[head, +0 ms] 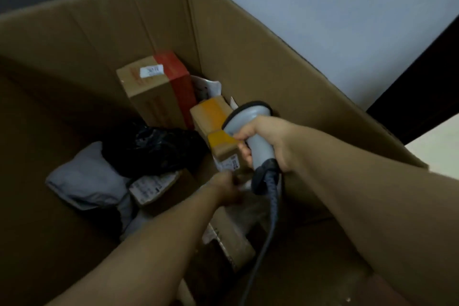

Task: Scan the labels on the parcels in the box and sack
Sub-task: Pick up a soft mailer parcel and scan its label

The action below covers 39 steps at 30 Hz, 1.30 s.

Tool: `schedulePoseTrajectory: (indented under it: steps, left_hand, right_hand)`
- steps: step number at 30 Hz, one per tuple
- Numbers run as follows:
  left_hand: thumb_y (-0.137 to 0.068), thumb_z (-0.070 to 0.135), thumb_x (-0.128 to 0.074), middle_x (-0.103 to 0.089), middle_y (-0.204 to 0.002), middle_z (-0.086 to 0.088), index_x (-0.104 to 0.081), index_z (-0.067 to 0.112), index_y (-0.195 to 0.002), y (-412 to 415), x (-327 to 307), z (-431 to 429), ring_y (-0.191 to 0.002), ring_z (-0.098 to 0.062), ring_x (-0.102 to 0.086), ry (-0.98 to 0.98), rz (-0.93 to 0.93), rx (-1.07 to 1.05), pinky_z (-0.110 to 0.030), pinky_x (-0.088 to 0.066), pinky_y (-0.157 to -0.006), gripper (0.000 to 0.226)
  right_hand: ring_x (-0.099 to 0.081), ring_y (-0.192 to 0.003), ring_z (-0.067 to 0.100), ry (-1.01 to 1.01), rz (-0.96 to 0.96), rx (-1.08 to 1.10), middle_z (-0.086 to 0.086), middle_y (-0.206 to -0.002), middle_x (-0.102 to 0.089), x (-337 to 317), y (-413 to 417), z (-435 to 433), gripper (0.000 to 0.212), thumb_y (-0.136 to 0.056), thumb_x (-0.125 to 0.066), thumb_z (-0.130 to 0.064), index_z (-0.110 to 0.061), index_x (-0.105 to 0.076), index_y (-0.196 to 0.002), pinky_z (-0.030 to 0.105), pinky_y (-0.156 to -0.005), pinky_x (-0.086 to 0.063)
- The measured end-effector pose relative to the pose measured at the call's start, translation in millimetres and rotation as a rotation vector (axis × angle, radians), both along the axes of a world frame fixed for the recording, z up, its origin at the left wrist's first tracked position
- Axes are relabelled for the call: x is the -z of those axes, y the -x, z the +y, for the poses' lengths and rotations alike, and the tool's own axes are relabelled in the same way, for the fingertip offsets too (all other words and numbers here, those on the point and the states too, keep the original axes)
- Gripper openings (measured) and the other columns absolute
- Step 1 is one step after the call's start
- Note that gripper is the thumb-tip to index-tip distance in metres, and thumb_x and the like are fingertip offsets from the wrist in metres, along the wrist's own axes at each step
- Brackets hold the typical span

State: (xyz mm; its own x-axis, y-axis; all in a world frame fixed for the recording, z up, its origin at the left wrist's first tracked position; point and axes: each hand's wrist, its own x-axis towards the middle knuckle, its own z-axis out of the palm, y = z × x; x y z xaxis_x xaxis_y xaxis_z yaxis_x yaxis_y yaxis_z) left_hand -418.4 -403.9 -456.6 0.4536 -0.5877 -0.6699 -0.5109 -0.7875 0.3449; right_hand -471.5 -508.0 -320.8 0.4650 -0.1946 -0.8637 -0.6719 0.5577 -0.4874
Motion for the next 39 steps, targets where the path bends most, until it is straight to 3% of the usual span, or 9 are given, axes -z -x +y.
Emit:
schedulePoseTrajectory:
  steps: [4, 8, 11, 15, 18, 23, 30, 35, 39]
  left_hand:
    - [-0.095, 0.012, -0.049, -0.064, -0.113, -0.015, -0.061, 0.008, -0.121, -28.4, -86.0, 24.6, -0.107, -0.032, -0.059, 0.345, 0.119, -0.585, -0.033, -0.044, -0.091, 0.029]
    - [-0.095, -0.001, -0.045, -0.056, -0.083, -0.006, -0.058, 0.002, -0.117, -23.1, -183.0, 55.4, -0.091, -0.033, -0.061, 0.677, 0.327, -0.919, -0.032, -0.048, -0.08, 0.026]
    - [-0.096, 0.014, -0.045, -0.058, -0.08, -0.013, -0.057, 0.0, -0.102, -7.3, -255.4, 85.8, -0.072, -0.024, -0.058, 0.865, 0.485, -1.093, -0.03, -0.048, -0.065, 0.02]
    - [-0.084, 0.022, -0.071, -0.068, -0.095, -0.012, -0.066, 0.005, -0.104, 7.0, -324.0, 141.0, -0.092, -0.027, -0.065, 0.999, 0.277, -1.101, -0.039, -0.053, -0.089, 0.027]
    - [-0.076, -0.009, -0.071, -0.065, -0.112, -0.014, -0.066, 0.006, -0.109, 20.4, -368.0, 187.7, -0.097, -0.028, -0.064, 1.041, 0.165, -1.02, -0.038, -0.054, -0.086, 0.037]
    - [-0.068, -0.02, -0.068, -0.061, -0.12, -0.023, -0.031, -0.005, -0.138, 37.2, -420.0, 256.9, -0.088, -0.034, -0.067, 1.188, 0.327, -1.024, -0.045, -0.058, -0.064, 0.08]
    - [-0.088, -0.007, -0.056, -0.069, -0.089, -0.018, -0.06, -0.002, -0.109, 54.7, -451.7, 315.6, -0.07, -0.028, -0.068, 1.259, 0.376, -1.133, -0.033, -0.055, -0.046, 0.022]
    - [-0.085, -0.009, -0.059, -0.068, -0.096, -0.023, -0.065, 0.0, -0.102, 54.2, -462.7, 342.2, -0.086, -0.036, -0.067, 1.295, 0.195, -1.185, -0.053, -0.055, -0.077, 0.02]
    - [-0.091, 0.006, -0.058, -0.067, -0.091, -0.019, -0.063, 0.002, -0.102, 48.7, -469.0, 360.9, -0.081, -0.034, -0.067, 1.3, 0.194, -1.219, -0.053, -0.055, -0.078, 0.012]
  right_hand:
    - [-0.048, -0.054, 0.015, 0.089, -0.074, 0.024, 0.008, -0.042, -0.053, -38.0, 22.7, 20.2, 0.026, -0.096, -0.049, -0.004, 0.001, -0.052, -0.071, 0.022, -0.047, -0.042]
    - [-0.064, -0.063, 0.021, 0.159, -0.206, 0.261, 0.016, -0.073, -0.067, -84.5, 49.8, 44.3, 0.004, -0.086, -0.061, 0.001, 0.004, -0.061, -0.086, 0.026, -0.046, -0.05]
    - [-0.069, -0.081, 0.03, 0.162, -0.307, 0.326, 0.024, -0.095, -0.068, -127.9, 66.9, 68.2, 0.017, -0.083, -0.067, -0.003, 0.002, -0.058, -0.096, 0.033, -0.058, -0.056]
    - [-0.067, -0.085, 0.035, 0.177, -0.438, 0.372, 0.024, -0.1, -0.064, -185.7, 83.7, 111.1, 0.031, -0.081, -0.074, -0.018, -0.003, -0.055, -0.1, 0.042, -0.071, -0.059]
    - [-0.069, -0.082, 0.033, 0.151, -0.552, 0.373, 0.02, -0.098, -0.069, -221.0, 90.7, 146.2, 0.031, -0.079, -0.076, -0.019, -0.007, -0.057, -0.101, 0.038, -0.062, -0.06]
    - [-0.069, -0.083, 0.033, 0.367, -0.569, 0.318, 0.021, -0.094, -0.07, -263.9, 96.3, 197.5, 0.027, -0.073, -0.072, 0.008, 0.0, -0.064, -0.097, 0.046, -0.083, -0.057]
    - [-0.067, -0.075, 0.031, 0.577, -0.682, 0.138, 0.017, -0.077, -0.068, -307.2, 114.2, 254.3, 0.018, -0.076, -0.069, 0.01, -0.006, -0.06, -0.079, 0.042, -0.07, -0.056]
    - [-0.06, -0.061, 0.021, 0.765, -0.756, -0.084, 0.008, -0.072, -0.061, -323.9, 132.2, 275.8, 0.026, -0.078, -0.073, -0.001, -0.015, -0.053, -0.083, 0.033, -0.06, -0.049]
    - [-0.063, -0.069, 0.016, 0.838, -0.753, -0.278, 0.001, -0.076, -0.059, -332.9, 140.6, 287.5, 0.032, -0.077, -0.074, -0.003, -0.021, -0.048, -0.08, 0.027, -0.063, -0.053]
